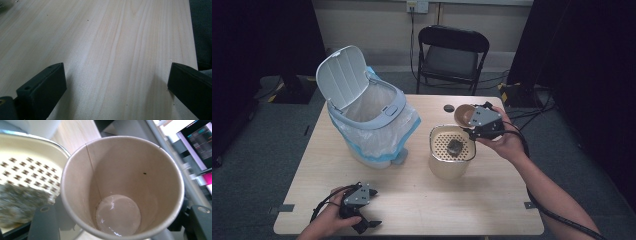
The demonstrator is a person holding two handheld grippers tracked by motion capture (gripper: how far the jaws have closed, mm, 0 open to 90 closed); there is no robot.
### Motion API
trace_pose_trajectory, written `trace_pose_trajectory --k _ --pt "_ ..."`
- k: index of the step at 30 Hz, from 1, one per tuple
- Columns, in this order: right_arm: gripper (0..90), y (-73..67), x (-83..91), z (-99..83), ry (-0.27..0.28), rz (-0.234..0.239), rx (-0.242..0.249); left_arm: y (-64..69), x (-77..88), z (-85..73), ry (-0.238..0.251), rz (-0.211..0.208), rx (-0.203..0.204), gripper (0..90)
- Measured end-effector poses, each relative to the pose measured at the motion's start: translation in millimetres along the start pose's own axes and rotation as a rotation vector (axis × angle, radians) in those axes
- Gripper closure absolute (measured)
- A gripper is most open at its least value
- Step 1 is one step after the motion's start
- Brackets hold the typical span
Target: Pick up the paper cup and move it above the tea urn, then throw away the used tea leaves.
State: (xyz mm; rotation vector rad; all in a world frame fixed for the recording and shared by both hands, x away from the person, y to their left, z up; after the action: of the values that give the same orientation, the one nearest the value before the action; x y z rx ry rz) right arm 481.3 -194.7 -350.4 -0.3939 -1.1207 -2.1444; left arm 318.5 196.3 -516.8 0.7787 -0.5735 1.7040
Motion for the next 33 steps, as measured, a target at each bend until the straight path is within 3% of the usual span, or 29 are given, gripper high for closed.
trace_pose_trajectory --k 4,9,13,14,15,22,33 --pt "29.0 2.4 -1.4 -2.4 0.009 0.052 -0.095 0.0 0.0 0.0 0.0 0.0 0.0 1.2" --pt "28.8 10.8 -2.6 -6.7 0.051 0.153 -0.271 0.0 0.0 0.0 0.0 -0.001 0.0 1.1" --pt "28.6 17.3 -4.5 -8.3 0.06 0.197 -0.346 0.1 0.1 0.0 -0.002 0.001 0.0 1.1" --pt "28.6 17.3 -4.5 -8.3 0.06 0.197 -0.346 0.1 0.1 0.0 -0.002 0.001 0.0 1.1" --pt "28.5 19.6 -5.8 -8.2 0.065 0.218 -0.385 0.2 0.0 0.0 -0.001 0.001 0.0 1.1" --pt "28.2 22.5 -7.4 -5.8 0.084 0.248 -0.431 0.1 0.0 0.0 -0.001 0.001 0.0 1.1" --pt "27.9 25.6 -7.9 1.0 0.078 0.282 -0.442 0.0 0.0 0.0 -0.002 0.002 -0.001 1.0"
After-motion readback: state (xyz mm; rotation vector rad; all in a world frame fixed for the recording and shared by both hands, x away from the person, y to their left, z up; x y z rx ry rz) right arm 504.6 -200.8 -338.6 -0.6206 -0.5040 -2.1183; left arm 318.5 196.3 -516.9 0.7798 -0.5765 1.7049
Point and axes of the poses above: each handheld gripper's, and its own axes: x roughly backward along the jaws, z roughly out of its top, y roughly to its right, the point moved 2 cm from there along -x, roughly forward along the jaws, and after that the axes turned 5 degrees about -y, right-handed, at the moved point
